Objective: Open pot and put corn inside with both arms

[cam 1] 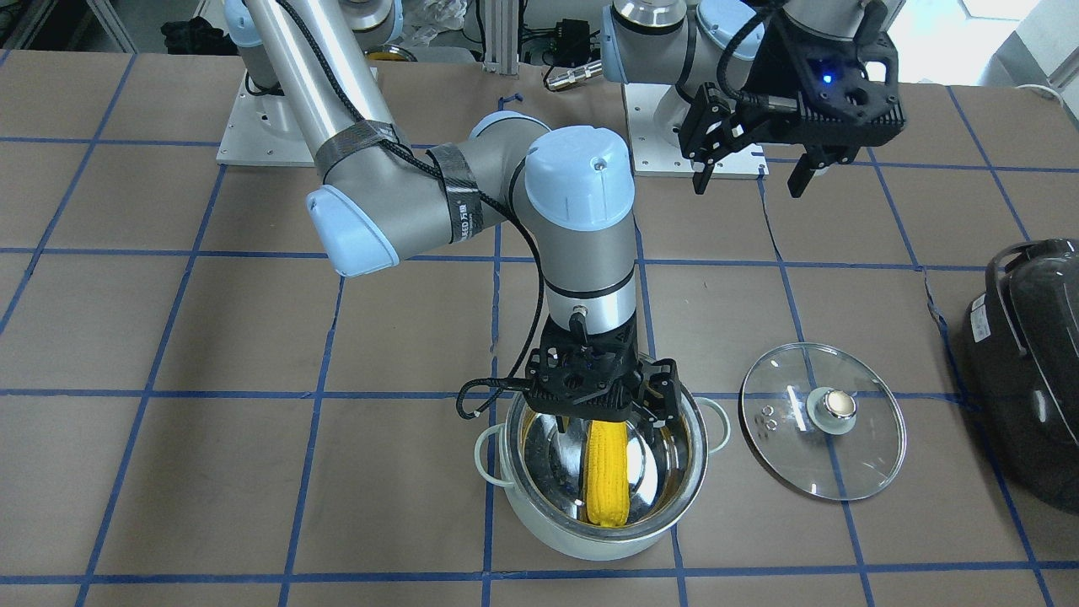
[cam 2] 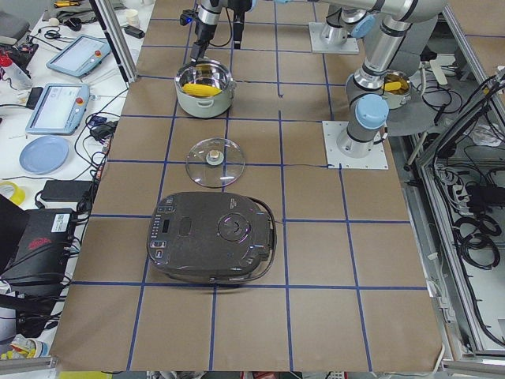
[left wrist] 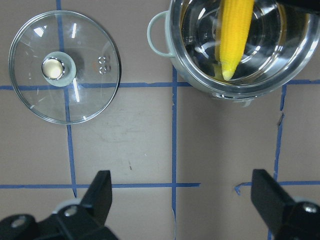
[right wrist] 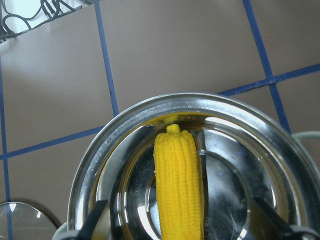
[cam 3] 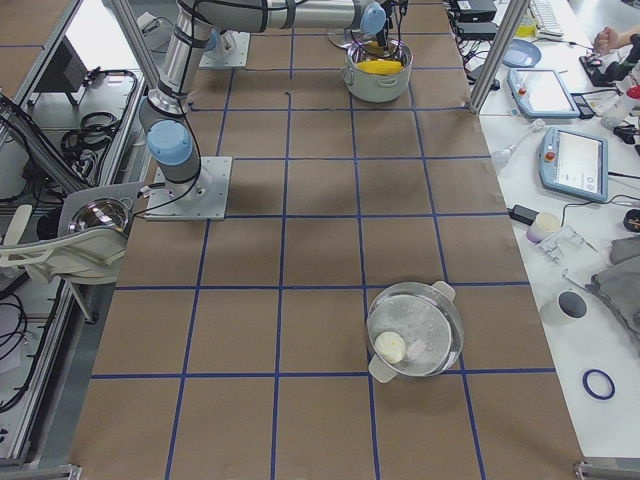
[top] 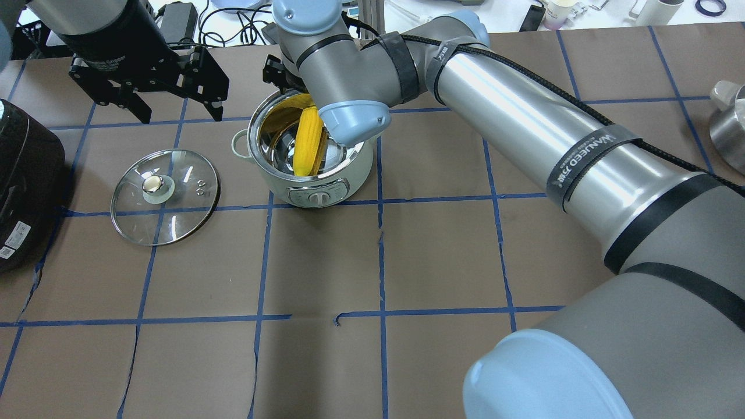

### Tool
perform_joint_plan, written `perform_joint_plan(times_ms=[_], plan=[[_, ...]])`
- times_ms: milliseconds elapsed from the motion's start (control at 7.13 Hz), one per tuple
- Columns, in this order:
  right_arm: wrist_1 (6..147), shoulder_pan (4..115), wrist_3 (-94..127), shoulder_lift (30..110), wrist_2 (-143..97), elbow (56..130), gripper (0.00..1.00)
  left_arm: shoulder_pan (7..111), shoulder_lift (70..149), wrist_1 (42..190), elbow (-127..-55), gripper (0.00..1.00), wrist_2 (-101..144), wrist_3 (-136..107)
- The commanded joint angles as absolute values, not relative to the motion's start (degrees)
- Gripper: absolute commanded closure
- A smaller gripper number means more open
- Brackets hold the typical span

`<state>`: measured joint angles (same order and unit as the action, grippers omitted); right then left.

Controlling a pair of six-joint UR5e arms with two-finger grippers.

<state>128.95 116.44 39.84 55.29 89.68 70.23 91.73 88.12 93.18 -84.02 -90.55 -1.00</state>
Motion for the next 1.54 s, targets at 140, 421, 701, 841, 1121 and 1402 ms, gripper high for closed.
perform_joint_plan(times_ms=[140,421,701,841,1121,1402], plan=[[119.0,108.8,24.9,61.7,89.1,72.4,0.00,91.3,87.9,92.9,-84.3,0.00,-90.0,0.6],[113.1,101.3,15.7,68.6,88.9,77.0,0.00,91.2,87.8,92.5,-84.4,0.00,-90.4,0.6],[110.1,94.1,5.9,76.0,89.1,82.3,0.00,91.2,87.7,92.5,-84.4,0.00,-90.4,0.6],[106.0,92.6,4.6,79.6,88.9,83.7,0.00,91.1,87.8,92.5,-84.5,0.00,-90.4,0.6],[97.1,92.6,4.7,86.4,89.1,82.8,0.00,91.0,87.7,92.5,-84.4,0.00,-90.4,0.7],[93.3,92.6,4.7,89.3,89.3,82.6,0.00,91.0,87.9,92.5,-84.9,0.00,-90.1,0.6]])
